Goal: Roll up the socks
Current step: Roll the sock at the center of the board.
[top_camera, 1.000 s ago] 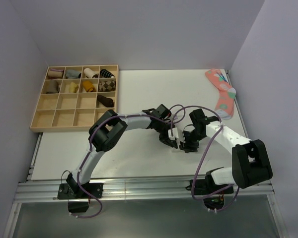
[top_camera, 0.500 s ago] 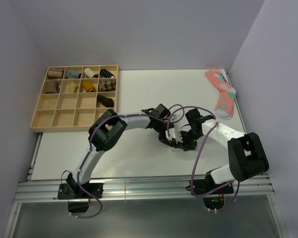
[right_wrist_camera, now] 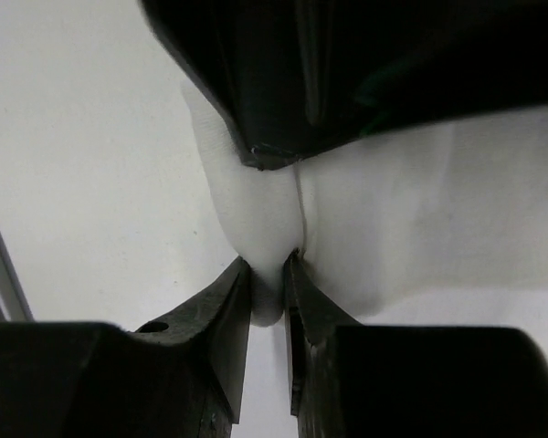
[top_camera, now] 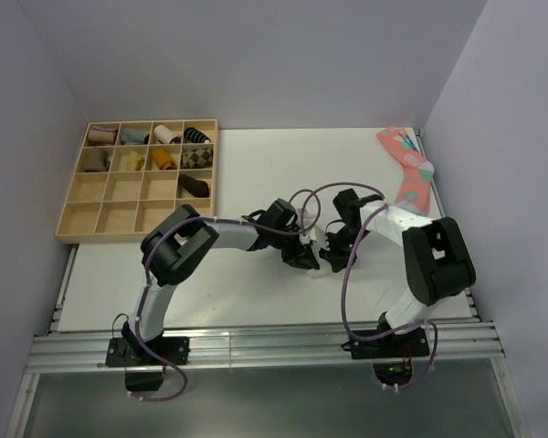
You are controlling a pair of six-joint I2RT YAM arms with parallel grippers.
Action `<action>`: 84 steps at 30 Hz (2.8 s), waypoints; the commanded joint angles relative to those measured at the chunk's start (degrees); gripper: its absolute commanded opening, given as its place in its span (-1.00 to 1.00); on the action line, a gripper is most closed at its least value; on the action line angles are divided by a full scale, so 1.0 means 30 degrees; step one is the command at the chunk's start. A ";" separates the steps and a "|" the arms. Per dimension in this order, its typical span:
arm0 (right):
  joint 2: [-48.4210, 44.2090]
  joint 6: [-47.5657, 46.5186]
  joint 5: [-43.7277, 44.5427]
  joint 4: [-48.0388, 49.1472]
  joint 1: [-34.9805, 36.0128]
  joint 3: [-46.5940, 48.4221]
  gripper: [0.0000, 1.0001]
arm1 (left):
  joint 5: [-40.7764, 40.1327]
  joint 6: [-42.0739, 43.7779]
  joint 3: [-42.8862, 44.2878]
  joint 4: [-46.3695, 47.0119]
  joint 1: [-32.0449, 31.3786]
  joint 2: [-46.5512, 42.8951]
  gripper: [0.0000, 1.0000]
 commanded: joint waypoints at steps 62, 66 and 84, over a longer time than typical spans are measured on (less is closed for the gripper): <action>1.0830 0.1333 -0.0647 -1.0922 -0.1548 1.0823 -0.57 | -1.7928 2.0657 -0.7640 1.5682 -0.7472 -0.2740 0.00; 1.0917 0.1363 -0.0588 -1.0864 -0.1519 1.0794 -0.58 | -1.7783 2.0862 -0.7524 1.5508 -0.7443 -0.2447 0.00; 1.0742 0.1363 -0.0706 -1.0600 -0.1548 1.0736 -0.57 | -1.4447 1.9661 -0.7522 1.5857 -0.5950 -0.1831 -0.13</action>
